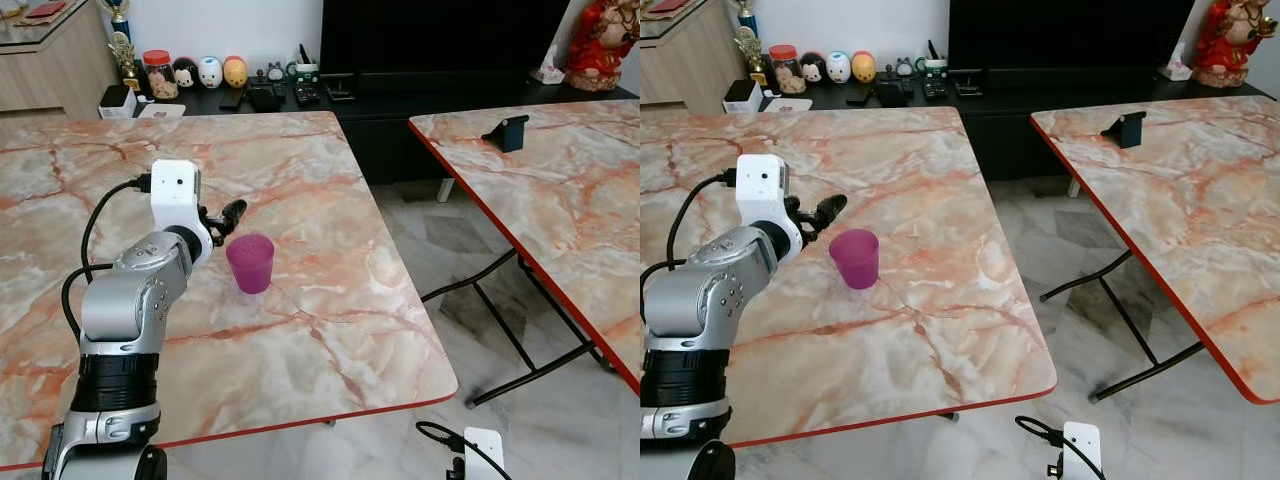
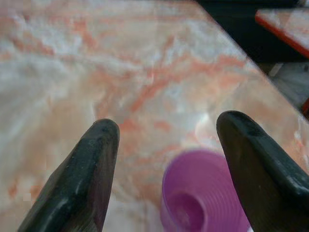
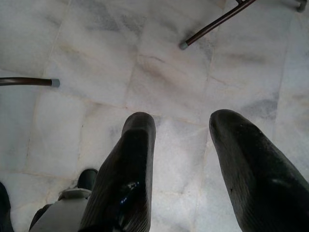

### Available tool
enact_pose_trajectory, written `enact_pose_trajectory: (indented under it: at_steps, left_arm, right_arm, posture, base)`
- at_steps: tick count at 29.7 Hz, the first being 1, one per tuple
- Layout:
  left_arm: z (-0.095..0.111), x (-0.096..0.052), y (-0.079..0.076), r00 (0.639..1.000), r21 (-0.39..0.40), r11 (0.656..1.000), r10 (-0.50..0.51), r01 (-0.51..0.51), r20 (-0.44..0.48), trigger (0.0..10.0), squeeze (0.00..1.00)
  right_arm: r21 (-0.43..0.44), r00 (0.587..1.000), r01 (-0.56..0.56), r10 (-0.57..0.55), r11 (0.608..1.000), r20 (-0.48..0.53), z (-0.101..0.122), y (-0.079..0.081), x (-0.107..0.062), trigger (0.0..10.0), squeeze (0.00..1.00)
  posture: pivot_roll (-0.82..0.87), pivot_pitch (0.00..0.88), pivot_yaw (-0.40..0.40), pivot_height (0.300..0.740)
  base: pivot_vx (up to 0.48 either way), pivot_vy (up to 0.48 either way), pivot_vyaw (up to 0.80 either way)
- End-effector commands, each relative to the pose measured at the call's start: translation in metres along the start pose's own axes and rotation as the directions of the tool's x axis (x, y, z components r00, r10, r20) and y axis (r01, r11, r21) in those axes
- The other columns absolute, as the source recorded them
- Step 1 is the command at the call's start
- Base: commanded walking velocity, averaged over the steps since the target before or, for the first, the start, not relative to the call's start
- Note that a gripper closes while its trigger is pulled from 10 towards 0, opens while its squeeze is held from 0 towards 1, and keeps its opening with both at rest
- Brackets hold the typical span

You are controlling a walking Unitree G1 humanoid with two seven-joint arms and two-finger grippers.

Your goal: Setting the table

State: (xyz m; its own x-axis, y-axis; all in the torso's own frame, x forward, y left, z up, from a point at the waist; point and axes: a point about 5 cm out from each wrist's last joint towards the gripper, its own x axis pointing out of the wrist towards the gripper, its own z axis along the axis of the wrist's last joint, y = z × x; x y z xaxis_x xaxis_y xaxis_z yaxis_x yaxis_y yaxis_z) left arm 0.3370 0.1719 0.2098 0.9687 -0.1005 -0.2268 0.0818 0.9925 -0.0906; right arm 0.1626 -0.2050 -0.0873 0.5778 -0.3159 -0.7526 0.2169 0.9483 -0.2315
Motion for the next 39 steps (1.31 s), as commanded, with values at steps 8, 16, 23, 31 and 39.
enact_pose_trajectory:
  at_steps: [8,16,23,31,39]
  left_arm:
    - [-0.014,-0.001,0.001,0.993,-0.006,1.000,0.012,-0.013,-0.114,10.0,1.00]
    - [-0.017,0.000,0.001,0.989,-0.003,1.000,0.029,-0.030,-0.143,10.0,0.00]
    - [-0.024,0.000,-0.003,0.986,-0.005,1.000,0.013,-0.014,-0.165,10.0,0.00]
    - [-0.034,0.000,-0.005,0.982,0.022,1.000,0.016,-0.012,-0.189,10.0,0.00]
    - [-0.037,0.004,-0.005,0.984,0.009,1.000,0.031,-0.030,-0.173,10.0,0.00]
  right_arm:
    - [-0.017,1.000,-0.006,0.006,1.000,-0.028,-0.006,-0.001,-0.001,10.0,0.00]
    - [-0.022,0.999,-0.012,0.011,1.000,-0.049,-0.010,-0.004,-0.001,10.0,0.00]
    - [-0.025,0.998,-0.015,0.013,1.000,-0.056,-0.011,-0.004,-0.001,10.0,0.00]
    - [-0.028,0.998,-0.019,0.017,0.999,-0.065,-0.014,-0.005,-0.002,10.0,0.00]
    - [-0.028,0.997,-0.021,0.019,0.999,-0.069,-0.015,-0.005,-0.002,10.0,0.00]
  posture:
    - [0.14,0.000,-0.059,0.728]
    - [0.14,0.000,-0.060,0.728]
    - [0.14,0.000,-0.059,0.728]
    - [0.14,0.000,-0.059,0.728]
    - [0.13,0.000,-0.058,0.728]
  base:
    - [0.000,0.000,0.00]
    - [0.000,0.000,0.00]
    - [0.000,0.000,0.00]
    - [0.000,0.000,0.00]
    - [0.000,0.000,0.00]
